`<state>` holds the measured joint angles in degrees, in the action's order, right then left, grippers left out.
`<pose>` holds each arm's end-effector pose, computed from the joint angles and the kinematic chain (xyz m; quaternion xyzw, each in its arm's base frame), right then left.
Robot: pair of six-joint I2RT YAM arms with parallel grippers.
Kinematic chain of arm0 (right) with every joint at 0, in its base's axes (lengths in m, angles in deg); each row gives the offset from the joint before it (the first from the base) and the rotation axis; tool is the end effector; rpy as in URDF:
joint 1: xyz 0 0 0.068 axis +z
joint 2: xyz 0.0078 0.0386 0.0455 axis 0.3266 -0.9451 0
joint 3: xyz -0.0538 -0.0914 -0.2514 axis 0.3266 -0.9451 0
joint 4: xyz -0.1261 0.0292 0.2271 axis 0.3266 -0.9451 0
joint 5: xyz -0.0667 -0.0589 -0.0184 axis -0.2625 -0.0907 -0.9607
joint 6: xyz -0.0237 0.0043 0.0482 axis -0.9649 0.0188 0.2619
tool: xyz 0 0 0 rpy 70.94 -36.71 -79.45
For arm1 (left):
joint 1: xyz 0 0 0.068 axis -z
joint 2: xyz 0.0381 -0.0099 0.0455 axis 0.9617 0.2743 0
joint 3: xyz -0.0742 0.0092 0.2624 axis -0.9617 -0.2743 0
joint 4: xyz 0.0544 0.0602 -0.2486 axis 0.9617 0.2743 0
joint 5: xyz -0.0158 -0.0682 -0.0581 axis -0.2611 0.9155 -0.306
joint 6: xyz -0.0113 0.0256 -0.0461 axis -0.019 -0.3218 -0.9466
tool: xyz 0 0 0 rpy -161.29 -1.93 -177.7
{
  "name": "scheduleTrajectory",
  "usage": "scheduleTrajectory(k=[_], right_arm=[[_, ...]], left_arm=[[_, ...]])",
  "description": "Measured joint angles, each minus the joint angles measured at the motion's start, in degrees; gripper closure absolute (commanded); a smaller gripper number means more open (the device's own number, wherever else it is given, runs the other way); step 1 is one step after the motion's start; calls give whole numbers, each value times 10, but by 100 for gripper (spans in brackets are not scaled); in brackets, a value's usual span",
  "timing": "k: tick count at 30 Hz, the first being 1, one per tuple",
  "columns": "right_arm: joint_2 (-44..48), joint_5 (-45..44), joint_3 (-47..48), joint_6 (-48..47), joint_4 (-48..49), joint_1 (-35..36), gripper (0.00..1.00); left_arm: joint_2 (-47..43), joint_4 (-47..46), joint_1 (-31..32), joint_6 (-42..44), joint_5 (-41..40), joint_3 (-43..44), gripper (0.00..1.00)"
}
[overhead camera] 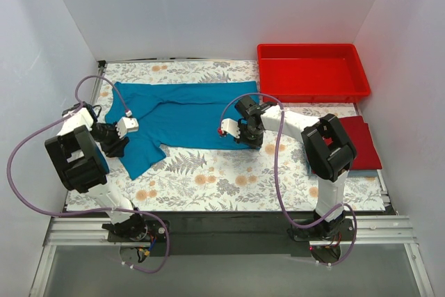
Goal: Fold and stack the t-shirts
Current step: Fold the tshirt
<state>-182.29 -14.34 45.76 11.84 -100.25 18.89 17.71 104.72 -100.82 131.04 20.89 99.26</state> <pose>0.2967 0.2354 0.1676 -0.6618 0.7335 0.0343 0.1511 0.2768 0.1213 0.1880 0.2132 0.9477 -0.2077 0.1154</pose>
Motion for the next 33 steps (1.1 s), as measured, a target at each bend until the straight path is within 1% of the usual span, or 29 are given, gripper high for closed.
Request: scheduleTrajectory(k=[8, 11, 12, 13, 14, 15, 16, 19, 22, 27, 30, 33], right_arm=[[-3, -1, 4, 1, -2, 0, 99], [-3, -1, 4, 2, -2, -1, 99], [-3, -1, 4, 2, -2, -1, 99], [-3, -1, 4, 2, -2, -1, 99], [-3, -1, 4, 2, -2, -1, 99], [-3, -1, 4, 2, -2, -1, 99], [-3, 0, 4, 2, -2, -1, 99], [-3, 0, 4, 2, -2, 0, 99], [3, 1, -4, 2, 1, 5, 99], [36, 14, -46, 3, -6, 25, 99], [62, 30, -75, 9, -19, 37, 99], [94, 49, -91, 17, -42, 45, 99]], left_arm=[[-1, -63, 12, 41, -39, -64, 56], [-2, -78, 17, 41, -48, -68, 69], [-4, -85, 19, 42, -53, -70, 77], [-7, -92, 21, 42, -57, -73, 88], [-10, -98, 22, 40, -62, -76, 94], [-13, -103, 22, 42, -66, -79, 98], [-17, -105, 23, 42, -70, -83, 100], [-24, -102, 24, 38, -77, -88, 100], [-26, -68, 13, 28, -80, -89, 100], [-39, -4, -41, 22, -80, -90, 100], [-74, 26, -74, 28, -76, -90, 100], [-106, 57, -93, 34, -64, -86, 100]])
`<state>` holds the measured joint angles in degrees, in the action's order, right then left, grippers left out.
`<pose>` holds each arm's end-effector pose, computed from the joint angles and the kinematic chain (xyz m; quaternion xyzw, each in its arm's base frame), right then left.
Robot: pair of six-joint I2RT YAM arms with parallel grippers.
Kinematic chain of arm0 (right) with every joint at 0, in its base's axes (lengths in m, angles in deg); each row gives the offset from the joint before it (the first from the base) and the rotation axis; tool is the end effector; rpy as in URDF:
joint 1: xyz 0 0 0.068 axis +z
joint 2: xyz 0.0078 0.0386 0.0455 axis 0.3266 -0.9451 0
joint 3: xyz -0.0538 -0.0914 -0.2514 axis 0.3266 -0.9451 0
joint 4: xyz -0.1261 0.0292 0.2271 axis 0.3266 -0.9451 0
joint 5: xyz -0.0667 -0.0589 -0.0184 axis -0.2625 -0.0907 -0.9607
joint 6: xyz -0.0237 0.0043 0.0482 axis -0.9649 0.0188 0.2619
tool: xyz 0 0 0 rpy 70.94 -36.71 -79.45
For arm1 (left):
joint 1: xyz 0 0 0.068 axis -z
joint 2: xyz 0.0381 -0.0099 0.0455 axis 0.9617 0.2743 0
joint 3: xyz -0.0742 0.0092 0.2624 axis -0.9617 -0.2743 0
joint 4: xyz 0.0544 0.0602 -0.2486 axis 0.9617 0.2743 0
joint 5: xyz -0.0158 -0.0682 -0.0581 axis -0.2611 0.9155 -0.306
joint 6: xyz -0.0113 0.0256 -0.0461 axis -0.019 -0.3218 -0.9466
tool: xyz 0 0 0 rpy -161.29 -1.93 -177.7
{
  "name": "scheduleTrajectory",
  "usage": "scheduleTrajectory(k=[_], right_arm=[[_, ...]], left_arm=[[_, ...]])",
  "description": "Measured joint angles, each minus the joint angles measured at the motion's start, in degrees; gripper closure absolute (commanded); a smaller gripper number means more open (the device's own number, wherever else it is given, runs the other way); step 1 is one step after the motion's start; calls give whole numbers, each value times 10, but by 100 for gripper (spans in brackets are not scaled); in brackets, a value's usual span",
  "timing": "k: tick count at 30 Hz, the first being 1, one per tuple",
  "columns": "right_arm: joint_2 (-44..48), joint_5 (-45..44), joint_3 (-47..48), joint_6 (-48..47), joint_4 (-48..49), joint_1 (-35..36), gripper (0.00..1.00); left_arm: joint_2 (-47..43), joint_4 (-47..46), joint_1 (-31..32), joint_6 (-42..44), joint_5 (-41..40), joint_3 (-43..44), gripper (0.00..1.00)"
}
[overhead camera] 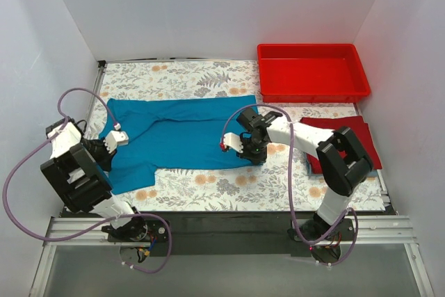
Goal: Fold and stack the t-shirts
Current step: Fold the tshirt
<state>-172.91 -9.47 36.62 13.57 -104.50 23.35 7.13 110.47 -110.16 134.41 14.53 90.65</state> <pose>0.2395 0.2271 0.1784 -0.6827 0.7166 0.0852 0.1145 0.2084 0.1363 0.2007 0.1619 0.9673 -0.1799 0.0754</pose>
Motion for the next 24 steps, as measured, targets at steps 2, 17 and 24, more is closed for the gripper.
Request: scheduleTrajectory(k=[2, 17, 24], right_arm=[[23, 6, 0, 3, -11, 0, 99], [-19, 11, 145, -30, -60, -71, 99], [-83, 5, 208, -59, -75, -93, 99]], left_arm=[[-10, 25, -5, -1, 16, 12, 100], [125, 74, 17, -139, 159, 278, 100], [189, 38, 86, -238, 144, 342, 100]])
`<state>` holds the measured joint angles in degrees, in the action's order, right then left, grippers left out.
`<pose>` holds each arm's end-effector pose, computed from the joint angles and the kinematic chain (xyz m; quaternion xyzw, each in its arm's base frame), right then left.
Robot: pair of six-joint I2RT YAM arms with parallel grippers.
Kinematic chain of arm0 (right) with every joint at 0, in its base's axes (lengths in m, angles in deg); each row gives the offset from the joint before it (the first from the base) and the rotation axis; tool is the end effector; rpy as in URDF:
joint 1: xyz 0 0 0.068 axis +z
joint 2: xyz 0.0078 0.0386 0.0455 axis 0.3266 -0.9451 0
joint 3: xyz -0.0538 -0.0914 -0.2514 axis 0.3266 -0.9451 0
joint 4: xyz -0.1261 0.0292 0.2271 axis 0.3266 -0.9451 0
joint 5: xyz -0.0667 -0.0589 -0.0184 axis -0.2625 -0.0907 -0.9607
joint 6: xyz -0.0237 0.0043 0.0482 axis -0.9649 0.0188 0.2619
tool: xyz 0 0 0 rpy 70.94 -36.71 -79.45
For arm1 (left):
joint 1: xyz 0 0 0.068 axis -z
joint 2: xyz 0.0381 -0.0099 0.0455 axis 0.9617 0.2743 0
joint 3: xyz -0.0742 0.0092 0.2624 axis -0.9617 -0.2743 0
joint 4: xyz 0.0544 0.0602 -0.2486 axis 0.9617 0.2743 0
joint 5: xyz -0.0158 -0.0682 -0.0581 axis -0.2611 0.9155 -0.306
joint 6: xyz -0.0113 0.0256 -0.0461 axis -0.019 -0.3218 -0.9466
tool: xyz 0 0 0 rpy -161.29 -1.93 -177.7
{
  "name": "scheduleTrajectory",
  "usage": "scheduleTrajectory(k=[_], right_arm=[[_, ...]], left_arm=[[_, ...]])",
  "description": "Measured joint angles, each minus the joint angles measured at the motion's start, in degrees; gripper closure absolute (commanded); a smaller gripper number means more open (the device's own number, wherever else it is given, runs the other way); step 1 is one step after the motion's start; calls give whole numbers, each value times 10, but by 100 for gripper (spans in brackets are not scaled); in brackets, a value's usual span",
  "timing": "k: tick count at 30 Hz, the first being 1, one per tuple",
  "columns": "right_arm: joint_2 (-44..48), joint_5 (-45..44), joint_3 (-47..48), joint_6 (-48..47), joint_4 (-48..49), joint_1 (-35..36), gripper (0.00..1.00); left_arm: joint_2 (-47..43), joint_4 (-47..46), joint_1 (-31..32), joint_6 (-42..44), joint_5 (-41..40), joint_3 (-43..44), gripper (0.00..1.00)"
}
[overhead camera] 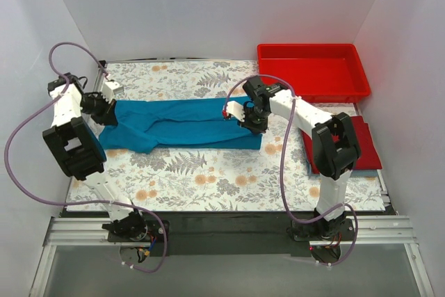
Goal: Fold and stack the t-shirts
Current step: Fold the tshirt
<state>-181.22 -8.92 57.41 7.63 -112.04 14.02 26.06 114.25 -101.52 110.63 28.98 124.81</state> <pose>0.3228 0.2180 0.2243 -0.6604 0.7289 0.0673 0.1674 0.3338 0.1502 0.2543 0.0521 0.9519 -0.2508 0.1683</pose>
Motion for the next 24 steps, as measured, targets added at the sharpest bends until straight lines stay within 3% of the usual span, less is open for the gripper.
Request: scheduleTrajectory(k=[9, 24], right_arm=[[-67, -12, 83, -34, -10, -25, 99], [-155, -32, 186, -61, -13, -38, 99]], left_arm=[[100, -36, 29, -60, -35, 102, 100], [132, -72, 29, -86, -49, 125, 100]])
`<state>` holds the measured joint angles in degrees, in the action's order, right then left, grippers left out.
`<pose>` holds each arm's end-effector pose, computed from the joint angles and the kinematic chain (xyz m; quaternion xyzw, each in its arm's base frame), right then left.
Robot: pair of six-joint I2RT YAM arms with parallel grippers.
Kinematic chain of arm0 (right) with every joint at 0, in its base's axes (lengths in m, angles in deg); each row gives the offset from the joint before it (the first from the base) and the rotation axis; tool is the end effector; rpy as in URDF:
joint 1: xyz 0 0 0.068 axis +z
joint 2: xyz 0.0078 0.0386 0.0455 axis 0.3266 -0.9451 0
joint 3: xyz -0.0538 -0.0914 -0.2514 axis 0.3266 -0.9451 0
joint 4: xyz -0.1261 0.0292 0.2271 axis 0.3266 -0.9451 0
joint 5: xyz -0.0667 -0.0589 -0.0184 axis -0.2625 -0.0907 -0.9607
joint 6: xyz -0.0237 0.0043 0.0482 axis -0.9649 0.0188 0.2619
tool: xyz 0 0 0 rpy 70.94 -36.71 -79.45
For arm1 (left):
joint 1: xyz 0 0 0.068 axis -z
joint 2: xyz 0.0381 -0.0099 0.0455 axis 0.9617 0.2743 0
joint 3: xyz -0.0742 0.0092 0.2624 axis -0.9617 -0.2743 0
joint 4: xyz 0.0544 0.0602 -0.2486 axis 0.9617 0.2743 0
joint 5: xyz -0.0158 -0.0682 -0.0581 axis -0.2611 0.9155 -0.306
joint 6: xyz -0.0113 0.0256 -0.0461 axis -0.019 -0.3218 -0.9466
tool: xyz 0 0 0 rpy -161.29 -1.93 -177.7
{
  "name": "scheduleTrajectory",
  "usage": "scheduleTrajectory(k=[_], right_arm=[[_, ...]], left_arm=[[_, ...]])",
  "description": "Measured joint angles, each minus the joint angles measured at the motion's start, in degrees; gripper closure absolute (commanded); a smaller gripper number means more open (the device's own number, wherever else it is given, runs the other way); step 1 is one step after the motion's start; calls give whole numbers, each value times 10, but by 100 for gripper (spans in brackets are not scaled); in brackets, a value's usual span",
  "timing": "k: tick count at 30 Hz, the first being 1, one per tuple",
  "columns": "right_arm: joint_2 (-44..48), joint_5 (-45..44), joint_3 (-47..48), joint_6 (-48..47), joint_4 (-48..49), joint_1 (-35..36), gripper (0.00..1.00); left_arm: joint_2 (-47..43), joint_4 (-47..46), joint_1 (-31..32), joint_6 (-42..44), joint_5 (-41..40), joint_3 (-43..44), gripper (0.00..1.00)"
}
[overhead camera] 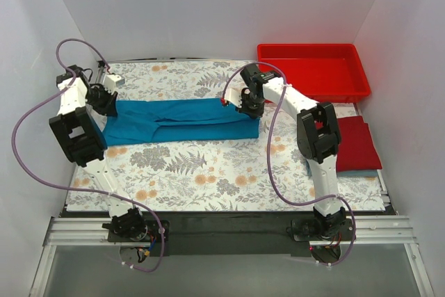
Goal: Fold and stack the t-shirts
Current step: Fold the tshirt
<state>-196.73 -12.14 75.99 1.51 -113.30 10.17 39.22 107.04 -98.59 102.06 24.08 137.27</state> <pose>0.3975 0.2276 0.2065 -0.6719 0.7176 0.0217 0.1817 0.4001 0.1627 0.2240 0.0191 0.9626 -0.2056 0.1751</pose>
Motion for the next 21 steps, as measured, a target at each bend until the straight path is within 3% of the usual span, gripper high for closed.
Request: scheduleTrajectory(k=[9, 12, 13, 14, 16, 21], right_arm=[[-26, -14, 14, -1, -2, 0, 99], [-26, -19, 14, 1, -2, 0, 74], [-26, -23, 14, 1, -2, 0, 49], [-26, -27, 14, 5, -2, 0, 38], [-27, -34, 14, 10, -3, 0, 32], [-25, -42, 18, 34, -7, -3, 33]], left_arm=[[26, -19, 9, -16, -13, -2, 97], [26, -36, 15, -26, -14, -13, 90], [26, -40, 17, -32, -15, -17, 87], [26, -43, 18, -40, -16, -18, 85], [26, -52, 21, -66, -17, -16, 82], [29, -80, 18, -147, -20, -5, 67]])
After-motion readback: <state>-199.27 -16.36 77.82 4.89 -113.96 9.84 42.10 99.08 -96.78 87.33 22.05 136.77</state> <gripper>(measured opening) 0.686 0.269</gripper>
